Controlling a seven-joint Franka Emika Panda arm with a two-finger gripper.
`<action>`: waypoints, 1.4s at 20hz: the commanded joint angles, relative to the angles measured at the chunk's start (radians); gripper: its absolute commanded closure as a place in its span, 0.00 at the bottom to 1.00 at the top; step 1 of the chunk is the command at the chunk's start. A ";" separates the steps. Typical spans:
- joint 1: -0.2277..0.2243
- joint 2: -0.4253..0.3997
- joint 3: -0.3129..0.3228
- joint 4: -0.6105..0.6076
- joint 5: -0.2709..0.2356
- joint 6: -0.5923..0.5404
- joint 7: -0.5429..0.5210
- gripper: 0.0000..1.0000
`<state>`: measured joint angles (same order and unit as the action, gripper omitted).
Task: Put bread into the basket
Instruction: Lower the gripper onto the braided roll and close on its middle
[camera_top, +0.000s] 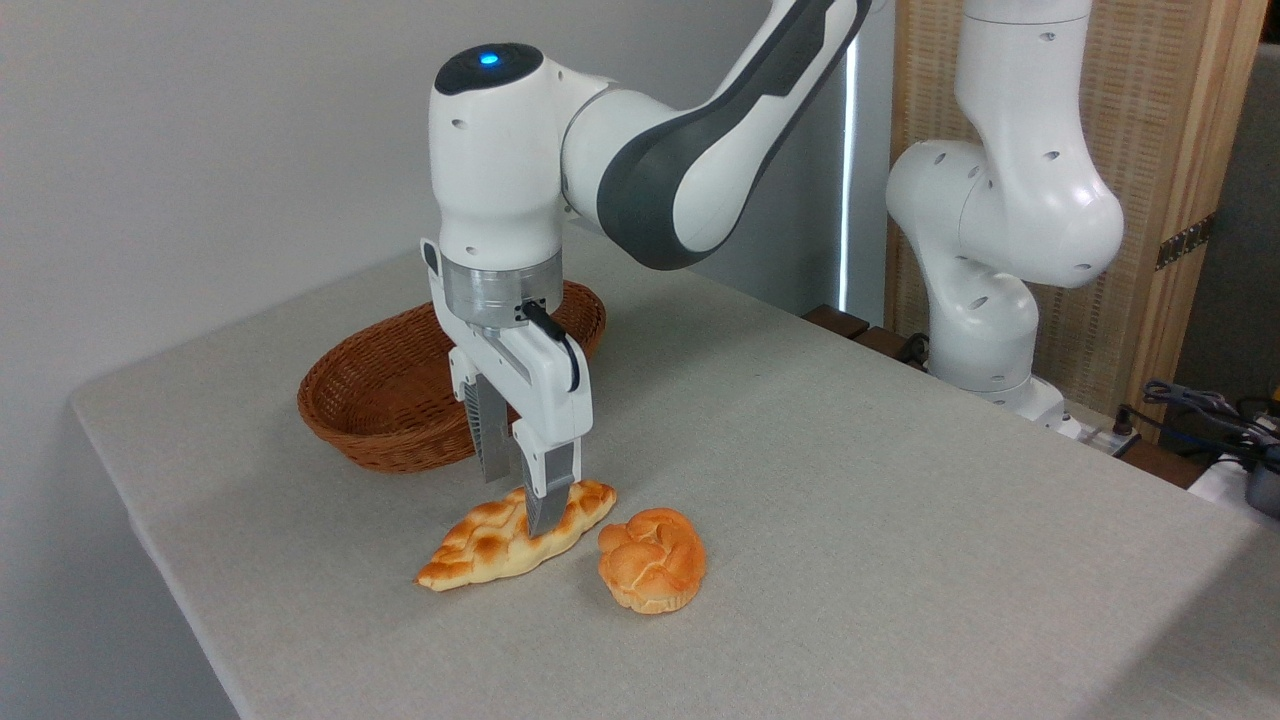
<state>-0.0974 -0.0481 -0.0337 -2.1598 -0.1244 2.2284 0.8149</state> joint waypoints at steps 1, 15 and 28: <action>-0.018 0.017 0.000 -0.009 0.023 0.024 -0.005 0.05; -0.027 0.036 -0.005 -0.011 0.075 0.024 0.044 0.50; -0.035 0.034 -0.012 -0.009 0.075 0.001 0.050 0.70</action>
<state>-0.1239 -0.0090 -0.0444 -2.1609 -0.0514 2.2284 0.8560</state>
